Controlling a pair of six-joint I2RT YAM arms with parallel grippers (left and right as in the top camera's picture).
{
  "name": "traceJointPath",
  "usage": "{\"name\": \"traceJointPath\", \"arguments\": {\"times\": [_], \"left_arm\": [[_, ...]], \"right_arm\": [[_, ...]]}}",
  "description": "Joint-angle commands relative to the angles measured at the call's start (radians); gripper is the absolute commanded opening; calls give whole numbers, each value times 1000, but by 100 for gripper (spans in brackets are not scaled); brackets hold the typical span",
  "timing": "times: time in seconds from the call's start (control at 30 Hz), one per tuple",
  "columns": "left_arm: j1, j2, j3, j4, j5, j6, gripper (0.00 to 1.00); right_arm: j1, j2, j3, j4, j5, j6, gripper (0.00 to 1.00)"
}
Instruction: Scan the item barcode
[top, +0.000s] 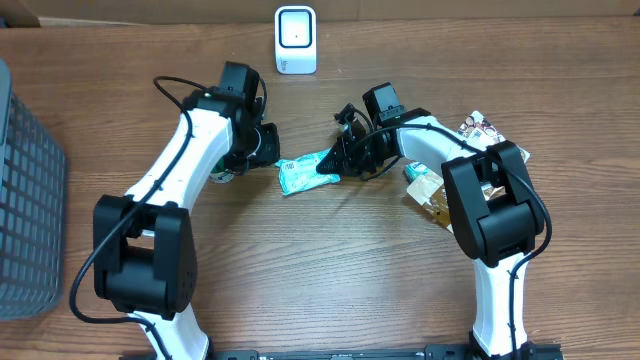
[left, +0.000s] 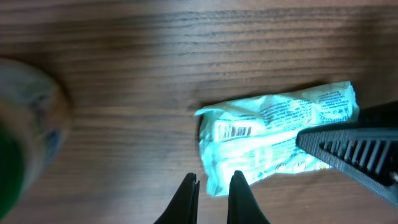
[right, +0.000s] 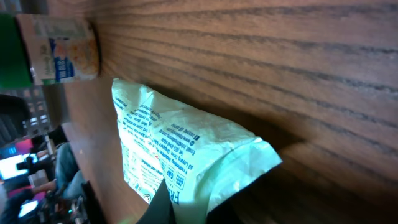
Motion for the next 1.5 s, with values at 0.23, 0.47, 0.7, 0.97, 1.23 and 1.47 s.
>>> {"name": "traceJointPath", "arguments": {"times": [0.23,0.47,0.7,0.97,1.23,1.47], "left_arm": [[230,-150,303,-208,10,66,6],[341,-138,303,-253,8,66,39],[346,-138,301,-253,9,66,100],[346,-138,301,-253,9,66,99],[346,-138,301,-253,9,66,100],[346,-138,301,-253,9,66,99]], "right_arm": [[-41,-188,-1,-13,-48,-64,4],[-31,-455,-1,-22,-18,-63,4],[-31,-597,-1,-56,1,-63,4],[-31,-601,4,-51,150,-39,4],[23,-550,143,-55,507,-85,4],[112,-379,242,154,1041,-323,4]]}}
